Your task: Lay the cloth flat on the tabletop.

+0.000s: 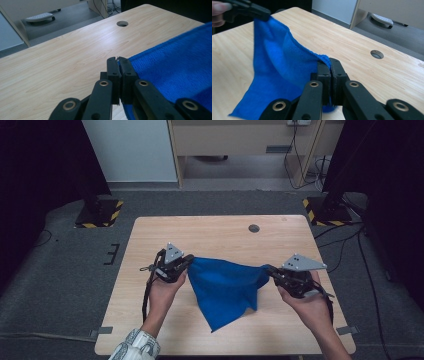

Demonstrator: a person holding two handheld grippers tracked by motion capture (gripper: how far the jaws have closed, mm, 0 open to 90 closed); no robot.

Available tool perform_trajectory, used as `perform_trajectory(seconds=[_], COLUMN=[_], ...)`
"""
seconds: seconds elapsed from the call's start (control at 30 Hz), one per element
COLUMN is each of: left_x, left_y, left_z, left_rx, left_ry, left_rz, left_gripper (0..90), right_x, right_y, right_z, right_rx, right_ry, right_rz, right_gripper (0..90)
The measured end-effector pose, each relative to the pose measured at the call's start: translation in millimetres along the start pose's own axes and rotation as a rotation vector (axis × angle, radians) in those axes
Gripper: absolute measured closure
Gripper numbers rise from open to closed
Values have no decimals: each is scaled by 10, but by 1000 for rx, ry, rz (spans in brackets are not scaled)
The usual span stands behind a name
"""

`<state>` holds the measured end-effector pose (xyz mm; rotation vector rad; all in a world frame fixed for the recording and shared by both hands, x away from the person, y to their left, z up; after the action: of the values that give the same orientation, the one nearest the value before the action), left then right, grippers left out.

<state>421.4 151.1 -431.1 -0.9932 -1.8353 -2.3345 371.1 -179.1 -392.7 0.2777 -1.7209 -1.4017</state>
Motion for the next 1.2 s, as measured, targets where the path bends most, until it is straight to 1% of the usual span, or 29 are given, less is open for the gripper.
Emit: perform_trajectory(seconds=[0.03, 0.07, 0.1, 0.13, 0.17, 0.2, 0.23, 0.3, 0.4, 0.6, 0.67, 0.73, 0.9, 1.03, 1.1, 1.2], left_x=[5, 5, 8, 8, 3, 3, -7, -10, -9, 4, 15, 20, 49, 42, 20, 14], left_y=[-4, -4, -3, -3, -5, -5, -9, -10, -11, 2, 16, 22, 55, 79, 114, 145], left_z=[10, 10, 19, 19, 29, 29, 37, 37, 38, 38, 26, 21, 6, 0, 3, 30], left_rx=[3, 3, 3, 3, 8, 8, 11, 11, 8, 13, 18, 20, 22, 15, 6, 11], left_ry=[5, 5, 9, 9, 12, 12, 15, 15, 18, 25, 24, 24, 24, 25, 25, 22], left_rz=[-1, -1, -5, -5, -6, -6, -3, -3, -2, -6, -13, -15, -24, -27, -26, -34], left_gripper=[875, 876, 875, 875, 875, 874, 874, 874, 874, 874, 874, 874, 874, 874, 874, 874], right_x=[-62, -62, -136, -136, -187, -187, -249, -266, -324, -351, -386, -397, -462, -417, -338, -289], right_y=[-16, -16, -40, -40, -57, -57, -76, -81, -105, -130, -142, -148, -208, -218, -211, -199], right_z=[-63, -63, -140, -140, -196, -196, -257, -275, -320, -360, -415, -428, -546, -525, -446, -405], right_rx=[-7, -7, -23, -23, -32, -32, -51, -54, -71, -78, -84, -89, -111, -107, -97, -87], right_ry=[-1, -1, -6, -6, -10, -10, -17, -17, -25, -33, -40, -42, -62, -67, -70, -74], right_rz=[-12, -12, -25, -25, -33, -33, -40, -40, -46, -43, -48, -49, -30, -31, -37, -39], right_gripper=[880, 880, 879, 879, 879, 879, 879, 878, 879, 879, 880, 880, 881, 881, 882, 881])
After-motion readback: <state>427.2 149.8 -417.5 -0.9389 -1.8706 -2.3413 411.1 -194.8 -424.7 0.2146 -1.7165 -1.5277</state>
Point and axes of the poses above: each handheld gripper's, and its own axes: x roughly backward along the jaws, y roughly out of its top, z roughly to its left, the point moved 3 cm from there along -x, roughly forward along the jaws, and after that the axes turned 8 degrees about y, right-handed, at the moved point
